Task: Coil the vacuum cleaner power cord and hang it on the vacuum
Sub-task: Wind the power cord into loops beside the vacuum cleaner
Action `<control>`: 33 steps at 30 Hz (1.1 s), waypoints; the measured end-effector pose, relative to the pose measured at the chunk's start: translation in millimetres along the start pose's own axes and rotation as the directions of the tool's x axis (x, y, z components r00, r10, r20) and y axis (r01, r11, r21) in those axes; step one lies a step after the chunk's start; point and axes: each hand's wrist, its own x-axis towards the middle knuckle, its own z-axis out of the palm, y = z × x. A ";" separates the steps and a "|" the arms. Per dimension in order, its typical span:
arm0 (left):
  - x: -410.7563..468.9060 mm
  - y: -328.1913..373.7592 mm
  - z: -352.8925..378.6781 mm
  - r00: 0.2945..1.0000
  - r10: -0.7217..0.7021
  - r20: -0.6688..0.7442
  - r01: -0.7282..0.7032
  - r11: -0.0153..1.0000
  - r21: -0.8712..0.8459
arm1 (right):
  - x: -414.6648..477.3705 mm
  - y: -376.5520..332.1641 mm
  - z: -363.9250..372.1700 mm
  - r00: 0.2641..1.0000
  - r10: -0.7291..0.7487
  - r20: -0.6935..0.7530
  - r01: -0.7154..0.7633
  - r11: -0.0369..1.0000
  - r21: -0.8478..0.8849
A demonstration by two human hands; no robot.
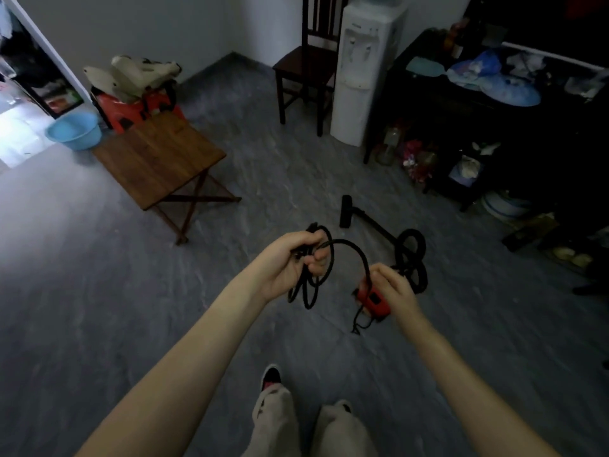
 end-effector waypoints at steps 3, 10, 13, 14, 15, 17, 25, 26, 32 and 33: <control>8.6 5.6 -22.1 0.995 -0.015 -0.098 0.028 0.991 0.134 | 0.1 12.9 3.6 0.979 0.088 -0.185 -0.048 0.976 0.210; 57.1 10.1 -84.8 0.970 -0.244 -0.013 0.240 0.941 0.240 | 42.2 29.2 27.2 0.941 0.037 -0.337 -0.002 0.995 0.102; 84.1 -3.8 -121.6 0.947 -0.318 0.049 0.298 0.924 0.237 | 62.6 55.8 45.0 0.936 0.026 -0.351 0.002 0.997 0.079; 91.8 -10.8 -131.3 0.940 -0.337 0.055 0.317 0.920 0.231 | 69.4 65.1 51.4 0.937 0.023 -0.350 0.005 0.997 0.078; 99.9 -19.2 -142.1 0.935 -0.351 0.050 0.332 0.915 0.228 | 76.8 75.8 57.9 0.939 0.017 -0.345 0.008 0.997 0.071; 116.0 -38.6 -162.8 0.925 -0.378 0.047 0.358 0.904 0.233 | 91.6 103.6 70.6 0.942 -0.007 -0.334 0.021 0.999 0.038; 228.3 -159.2 -299.7 0.939 -0.345 0.009 0.325 0.893 0.313 | 156.6 332.0 91.4 0.900 -0.048 -0.433 0.044 0.999 -0.020; 245.1 -176.2 -318.5 0.943 -0.333 0.011 0.311 0.891 0.330 | 164.4 359.7 91.5 0.886 -0.074 -0.458 0.064 0.997 -0.037; 344.2 -261.9 -417.2 0.937 -0.305 0.172 0.219 0.894 0.391 | 207.7 495.2 84.1 0.818 -0.225 -0.529 0.202 0.974 -0.102; 358.6 -271.2 -430.9 0.929 -0.303 0.211 0.200 0.893 0.402 | 214.8 513.4 81.5 0.806 -0.253 -0.536 0.215 0.968 -0.132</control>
